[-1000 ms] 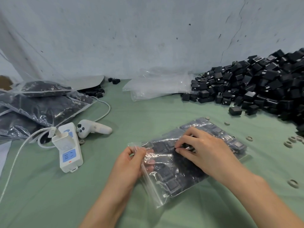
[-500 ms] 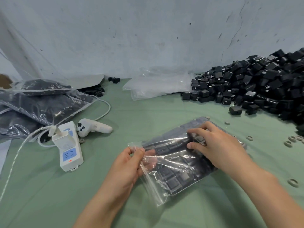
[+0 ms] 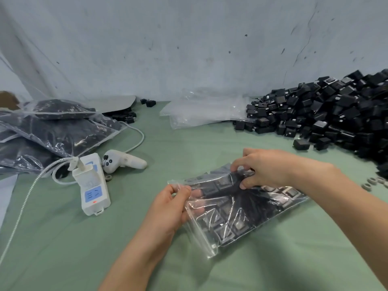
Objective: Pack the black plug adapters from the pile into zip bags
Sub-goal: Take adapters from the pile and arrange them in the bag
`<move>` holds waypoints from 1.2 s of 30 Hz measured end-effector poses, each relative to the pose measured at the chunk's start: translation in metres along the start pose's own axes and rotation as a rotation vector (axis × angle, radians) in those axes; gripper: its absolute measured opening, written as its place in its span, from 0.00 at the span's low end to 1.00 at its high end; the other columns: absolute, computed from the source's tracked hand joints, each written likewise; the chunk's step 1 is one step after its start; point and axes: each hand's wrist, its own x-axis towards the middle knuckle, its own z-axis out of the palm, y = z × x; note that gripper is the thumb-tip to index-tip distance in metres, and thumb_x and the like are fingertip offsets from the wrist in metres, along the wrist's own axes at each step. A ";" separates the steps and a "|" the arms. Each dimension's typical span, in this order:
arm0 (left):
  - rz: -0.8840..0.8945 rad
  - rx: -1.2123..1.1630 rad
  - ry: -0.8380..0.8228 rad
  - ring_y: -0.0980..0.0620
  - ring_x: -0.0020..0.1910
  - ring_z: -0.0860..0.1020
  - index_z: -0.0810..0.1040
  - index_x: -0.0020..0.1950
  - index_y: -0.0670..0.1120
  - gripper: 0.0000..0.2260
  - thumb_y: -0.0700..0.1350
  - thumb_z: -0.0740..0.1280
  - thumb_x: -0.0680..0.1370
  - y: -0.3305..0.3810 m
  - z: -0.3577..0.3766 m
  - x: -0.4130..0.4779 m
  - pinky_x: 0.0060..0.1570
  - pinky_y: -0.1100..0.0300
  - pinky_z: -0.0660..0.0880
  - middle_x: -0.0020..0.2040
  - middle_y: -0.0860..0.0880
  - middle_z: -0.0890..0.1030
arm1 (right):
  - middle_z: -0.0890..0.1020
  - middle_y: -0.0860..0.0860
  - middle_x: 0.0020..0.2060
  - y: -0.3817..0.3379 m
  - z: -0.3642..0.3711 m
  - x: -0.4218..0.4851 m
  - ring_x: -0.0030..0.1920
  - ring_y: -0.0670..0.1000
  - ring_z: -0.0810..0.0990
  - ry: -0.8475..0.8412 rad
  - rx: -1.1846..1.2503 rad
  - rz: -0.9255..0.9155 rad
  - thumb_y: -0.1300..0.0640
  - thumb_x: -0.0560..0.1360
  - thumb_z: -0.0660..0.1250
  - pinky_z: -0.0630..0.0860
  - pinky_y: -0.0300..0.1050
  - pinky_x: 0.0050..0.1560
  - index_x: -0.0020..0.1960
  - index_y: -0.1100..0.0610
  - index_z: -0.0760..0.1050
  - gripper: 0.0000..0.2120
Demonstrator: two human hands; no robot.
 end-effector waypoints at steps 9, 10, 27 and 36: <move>-0.031 -0.056 0.008 0.43 0.44 0.86 0.73 0.53 0.35 0.06 0.39 0.62 0.82 0.001 0.003 -0.003 0.37 0.59 0.82 0.47 0.42 0.86 | 0.68 0.45 0.52 -0.012 -0.007 0.008 0.44 0.50 0.76 -0.098 0.002 -0.019 0.46 0.74 0.71 0.70 0.46 0.40 0.64 0.44 0.69 0.21; -0.034 -0.062 0.006 0.44 0.43 0.86 0.73 0.53 0.35 0.06 0.39 0.63 0.82 0.002 0.003 -0.003 0.37 0.59 0.81 0.47 0.42 0.86 | 0.68 0.46 0.51 -0.015 -0.010 0.009 0.41 0.47 0.74 -0.111 -0.042 -0.030 0.46 0.74 0.72 0.66 0.45 0.36 0.64 0.45 0.69 0.21; -0.076 -0.120 -0.037 0.41 0.50 0.85 0.73 0.58 0.32 0.10 0.38 0.63 0.82 0.001 0.001 0.001 0.42 0.54 0.83 0.53 0.37 0.84 | 0.66 0.46 0.53 -0.036 -0.024 0.012 0.46 0.52 0.72 -0.114 -0.174 -0.099 0.40 0.71 0.73 0.68 0.46 0.44 0.69 0.43 0.70 0.28; -0.039 -0.098 -0.003 0.44 0.48 0.85 0.75 0.53 0.36 0.05 0.38 0.65 0.80 0.002 0.002 0.000 0.42 0.56 0.83 0.50 0.39 0.85 | 0.69 0.40 0.46 -0.032 -0.021 0.013 0.51 0.49 0.73 -0.091 0.027 -0.072 0.38 0.73 0.72 0.69 0.46 0.46 0.62 0.42 0.75 0.20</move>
